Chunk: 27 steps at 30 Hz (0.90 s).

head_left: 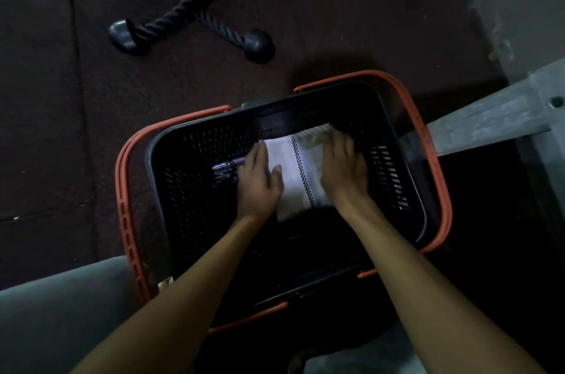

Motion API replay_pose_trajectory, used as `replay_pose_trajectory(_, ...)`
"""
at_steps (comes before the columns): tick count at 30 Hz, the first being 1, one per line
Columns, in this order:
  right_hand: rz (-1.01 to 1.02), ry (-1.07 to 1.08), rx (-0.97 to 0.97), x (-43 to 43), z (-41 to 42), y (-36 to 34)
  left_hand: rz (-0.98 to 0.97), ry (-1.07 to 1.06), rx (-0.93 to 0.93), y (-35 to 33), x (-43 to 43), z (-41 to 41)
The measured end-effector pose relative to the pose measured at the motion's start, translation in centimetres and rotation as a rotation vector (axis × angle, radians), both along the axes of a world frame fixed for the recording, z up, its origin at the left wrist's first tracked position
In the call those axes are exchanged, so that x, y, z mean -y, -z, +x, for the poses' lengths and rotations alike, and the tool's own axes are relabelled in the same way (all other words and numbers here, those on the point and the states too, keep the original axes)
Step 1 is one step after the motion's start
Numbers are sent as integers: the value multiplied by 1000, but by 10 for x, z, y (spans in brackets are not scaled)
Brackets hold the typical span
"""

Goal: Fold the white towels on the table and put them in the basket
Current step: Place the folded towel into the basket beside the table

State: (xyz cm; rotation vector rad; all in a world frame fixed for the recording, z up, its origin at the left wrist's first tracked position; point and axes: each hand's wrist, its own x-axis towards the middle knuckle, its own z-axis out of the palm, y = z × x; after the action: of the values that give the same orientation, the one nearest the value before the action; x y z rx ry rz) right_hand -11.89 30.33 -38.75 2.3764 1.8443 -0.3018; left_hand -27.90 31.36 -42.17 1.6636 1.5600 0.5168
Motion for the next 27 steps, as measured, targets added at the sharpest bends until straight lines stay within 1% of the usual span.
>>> replay_pose_trajectory(2, -83, -128, 32, -4, 5, 3, 193, 80, -192, -5, 5, 1)
replay_pose_trajectory(3, -160, -153, 23, -4, 9, 7, 218, 173, -260, -5, 10, 2)
replay_pose_trajectory(5, -255, -179, 29, -1, 17, 17, 166, 337, -373, 2, 15, 1)
replay_pose_trajectory(7, -272, -207, 50, 3, 19, 28, 84, 387, -456, 10, 9, -2)
replay_pose_trajectory(9, -261, -208, 54, 6, 18, 37, 70, 413, -545, 15, 2, -3)
replay_pose_trajectory(13, -224, -180, 28, 5, 17, 41, 21, 455, -602, 12, -3, -3)
replay_pose_trajectory(17, -289, -145, 10, 3, 11, 20, -107, 494, -561, -20, -11, -7)
replay_pose_trajectory(18, -280, -114, -17, 3, 8, 8, -106, 479, -562, -33, -13, -9)
replay_pose_trajectory(20, -213, -35, -86, 7, 0, -30, -35, 462, -578, -69, -18, -14)
replay_pose_trajectory(24, -80, 149, -246, 16, -1, -134, 137, 480, -622, -164, -26, -16)
replay_pose_trajectory(27, 82, 190, -225, 34, 5, -226, 315, 490, -581, -257, -29, -6)
